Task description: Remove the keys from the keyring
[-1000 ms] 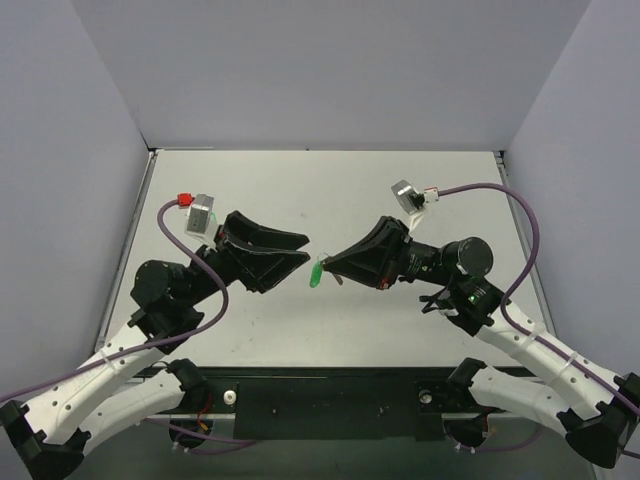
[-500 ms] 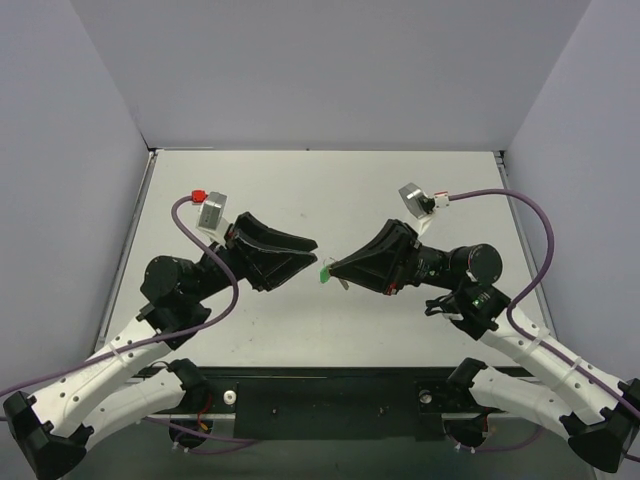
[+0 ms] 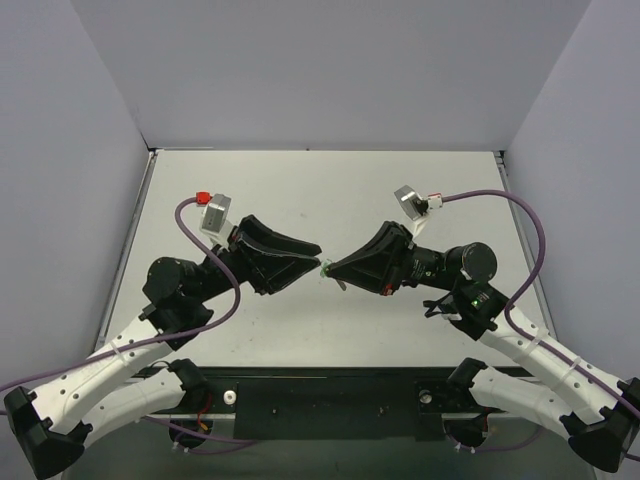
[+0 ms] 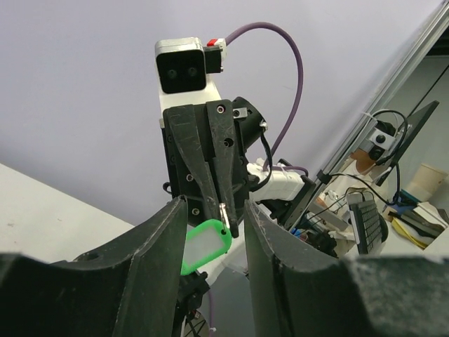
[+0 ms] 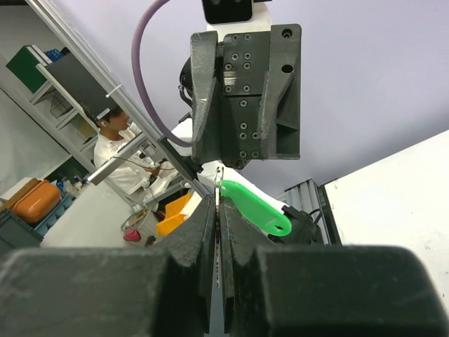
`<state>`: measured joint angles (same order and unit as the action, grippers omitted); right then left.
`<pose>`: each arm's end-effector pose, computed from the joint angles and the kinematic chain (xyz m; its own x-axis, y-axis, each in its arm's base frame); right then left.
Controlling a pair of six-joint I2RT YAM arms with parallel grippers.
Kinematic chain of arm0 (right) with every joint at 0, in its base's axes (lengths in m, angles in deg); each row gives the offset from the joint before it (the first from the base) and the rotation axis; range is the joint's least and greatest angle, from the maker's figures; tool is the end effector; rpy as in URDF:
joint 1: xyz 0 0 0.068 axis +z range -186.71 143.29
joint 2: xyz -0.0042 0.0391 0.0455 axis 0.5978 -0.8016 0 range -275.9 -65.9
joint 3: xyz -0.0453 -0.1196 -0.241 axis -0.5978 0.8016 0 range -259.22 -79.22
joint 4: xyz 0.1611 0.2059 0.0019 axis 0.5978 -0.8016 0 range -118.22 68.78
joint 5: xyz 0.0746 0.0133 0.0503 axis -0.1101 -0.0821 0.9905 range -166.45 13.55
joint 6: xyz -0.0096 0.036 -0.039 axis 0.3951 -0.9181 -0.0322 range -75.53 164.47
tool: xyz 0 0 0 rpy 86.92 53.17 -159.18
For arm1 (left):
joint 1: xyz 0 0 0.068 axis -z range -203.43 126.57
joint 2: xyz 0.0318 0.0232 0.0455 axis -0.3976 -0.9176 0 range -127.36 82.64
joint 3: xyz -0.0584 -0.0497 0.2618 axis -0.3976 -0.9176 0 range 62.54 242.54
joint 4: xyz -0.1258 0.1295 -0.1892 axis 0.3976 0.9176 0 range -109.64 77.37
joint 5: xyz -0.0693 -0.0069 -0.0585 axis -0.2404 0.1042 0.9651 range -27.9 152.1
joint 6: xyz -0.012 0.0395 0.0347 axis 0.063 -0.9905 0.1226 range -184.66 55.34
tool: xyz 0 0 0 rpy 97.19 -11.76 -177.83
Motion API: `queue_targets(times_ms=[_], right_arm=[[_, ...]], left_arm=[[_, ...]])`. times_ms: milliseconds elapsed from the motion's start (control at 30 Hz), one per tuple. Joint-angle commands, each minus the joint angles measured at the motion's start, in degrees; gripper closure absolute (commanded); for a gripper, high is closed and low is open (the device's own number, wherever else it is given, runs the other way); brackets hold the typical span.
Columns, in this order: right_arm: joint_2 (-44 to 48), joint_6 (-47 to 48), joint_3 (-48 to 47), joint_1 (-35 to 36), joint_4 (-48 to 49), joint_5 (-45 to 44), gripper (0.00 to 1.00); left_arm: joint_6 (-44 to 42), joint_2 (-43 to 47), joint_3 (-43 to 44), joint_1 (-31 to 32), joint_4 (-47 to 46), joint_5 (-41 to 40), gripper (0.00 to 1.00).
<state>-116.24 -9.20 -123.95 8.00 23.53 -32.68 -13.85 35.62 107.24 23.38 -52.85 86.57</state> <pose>0.1097 0.1430 0.4154 -0.4507 0.3724 -0.8113 -0.8882 -0.2774 0.3662 0.1115 -0.1403 0.4114 -0.4807 -0.5185 -0.7072 0.8455 -0.0602 -0.5306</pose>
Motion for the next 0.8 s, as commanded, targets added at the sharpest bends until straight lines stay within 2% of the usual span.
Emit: queue_targets(times_ms=[0, 667, 767], right_arm=[[1.3, 2.69, -1.5, 0.55, 1.92, -0.53, 1.0], [2.1, 4.36, -1.94, 0.91, -0.37, -1.05, 1.0], [2.1, 4.45, -2.11, 1.08, -0.54, -1.14, 1.0]], left_arm=[[-1.58, -0.17, 2.4, 1.62, -0.89, -0.39, 0.54], [-5.54, -0.79, 4.33, 4.61, 4.38, -2.58, 0.67], [-5.63, -0.88, 4.69, 4.78, 4.73, -2.85, 0.72]])
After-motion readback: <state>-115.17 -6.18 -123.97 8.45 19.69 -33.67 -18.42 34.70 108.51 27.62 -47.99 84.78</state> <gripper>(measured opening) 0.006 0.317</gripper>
